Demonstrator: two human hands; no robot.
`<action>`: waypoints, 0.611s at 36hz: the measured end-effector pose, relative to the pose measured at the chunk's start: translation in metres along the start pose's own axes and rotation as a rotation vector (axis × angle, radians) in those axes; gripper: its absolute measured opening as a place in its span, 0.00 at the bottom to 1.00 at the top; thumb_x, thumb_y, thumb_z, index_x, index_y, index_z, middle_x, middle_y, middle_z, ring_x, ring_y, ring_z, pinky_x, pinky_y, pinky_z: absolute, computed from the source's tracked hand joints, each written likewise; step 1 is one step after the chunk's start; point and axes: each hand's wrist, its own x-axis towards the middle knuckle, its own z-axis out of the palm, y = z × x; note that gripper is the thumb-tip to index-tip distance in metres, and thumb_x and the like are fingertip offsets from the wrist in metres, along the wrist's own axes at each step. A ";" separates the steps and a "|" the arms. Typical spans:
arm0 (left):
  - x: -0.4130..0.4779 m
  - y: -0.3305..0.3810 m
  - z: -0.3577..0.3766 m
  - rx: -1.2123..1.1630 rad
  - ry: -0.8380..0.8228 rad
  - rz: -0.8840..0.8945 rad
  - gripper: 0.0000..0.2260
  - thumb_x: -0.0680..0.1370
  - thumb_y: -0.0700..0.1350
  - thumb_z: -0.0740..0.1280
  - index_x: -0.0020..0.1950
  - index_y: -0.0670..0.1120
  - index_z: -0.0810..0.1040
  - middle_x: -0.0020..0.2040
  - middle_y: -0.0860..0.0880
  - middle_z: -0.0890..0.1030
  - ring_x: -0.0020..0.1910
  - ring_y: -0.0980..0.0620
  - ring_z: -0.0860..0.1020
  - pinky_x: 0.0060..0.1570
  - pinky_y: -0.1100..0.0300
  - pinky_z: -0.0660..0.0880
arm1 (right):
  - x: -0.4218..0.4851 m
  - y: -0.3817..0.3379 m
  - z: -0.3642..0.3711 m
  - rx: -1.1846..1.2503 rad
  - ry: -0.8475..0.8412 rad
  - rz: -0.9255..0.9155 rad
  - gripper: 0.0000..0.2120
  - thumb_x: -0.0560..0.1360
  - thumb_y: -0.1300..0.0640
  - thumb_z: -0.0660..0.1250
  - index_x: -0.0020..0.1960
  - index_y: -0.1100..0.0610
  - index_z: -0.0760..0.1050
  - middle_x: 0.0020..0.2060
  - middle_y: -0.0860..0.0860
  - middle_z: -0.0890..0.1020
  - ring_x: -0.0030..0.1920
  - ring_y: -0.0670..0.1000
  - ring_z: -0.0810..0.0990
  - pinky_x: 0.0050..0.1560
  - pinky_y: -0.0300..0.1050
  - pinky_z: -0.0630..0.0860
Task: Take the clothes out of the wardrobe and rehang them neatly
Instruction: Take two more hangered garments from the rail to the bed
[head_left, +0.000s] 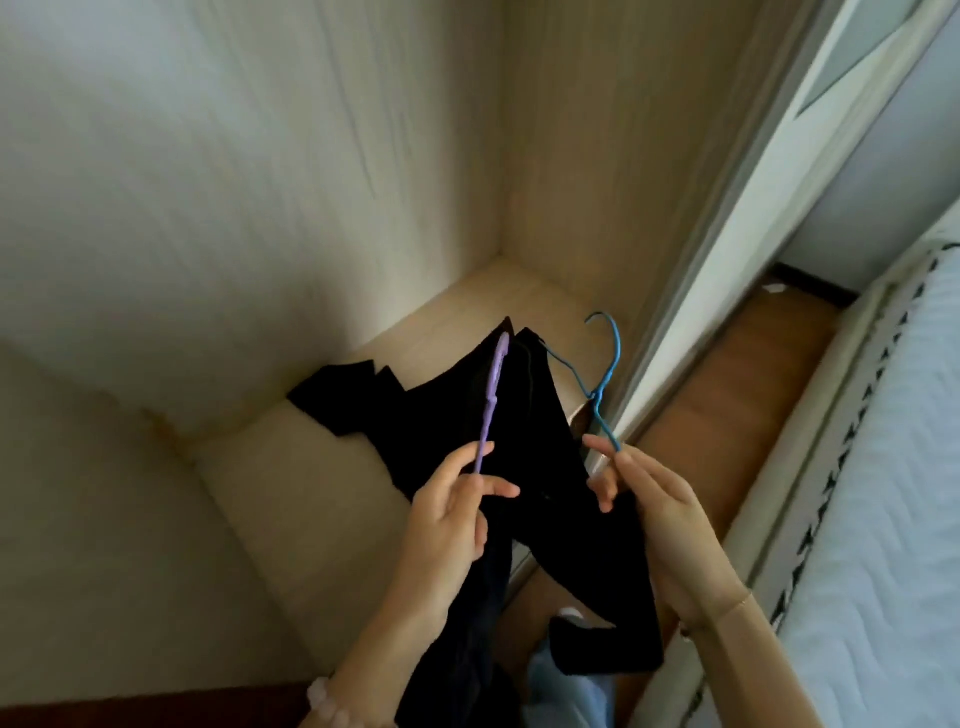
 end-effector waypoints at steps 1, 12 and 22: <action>-0.006 -0.001 -0.001 0.004 -0.029 0.000 0.15 0.82 0.38 0.55 0.63 0.49 0.74 0.41 0.49 0.83 0.21 0.58 0.64 0.20 0.68 0.60 | -0.012 0.003 -0.001 0.003 0.042 -0.026 0.25 0.67 0.42 0.66 0.56 0.58 0.80 0.30 0.51 0.72 0.36 0.48 0.72 0.51 0.38 0.74; -0.076 -0.005 0.017 0.105 -0.356 0.029 0.15 0.81 0.38 0.56 0.60 0.55 0.75 0.41 0.51 0.84 0.23 0.58 0.66 0.22 0.63 0.62 | -0.169 0.025 -0.022 0.120 0.422 -0.162 0.28 0.63 0.41 0.71 0.56 0.58 0.81 0.29 0.50 0.70 0.30 0.47 0.71 0.55 0.37 0.76; -0.197 -0.016 0.004 0.194 -0.666 0.125 0.16 0.80 0.36 0.57 0.56 0.56 0.77 0.42 0.48 0.84 0.21 0.58 0.66 0.19 0.65 0.63 | -0.359 0.047 -0.009 0.157 0.748 -0.278 0.23 0.70 0.45 0.67 0.56 0.61 0.79 0.28 0.53 0.69 0.37 0.57 0.67 0.52 0.34 0.76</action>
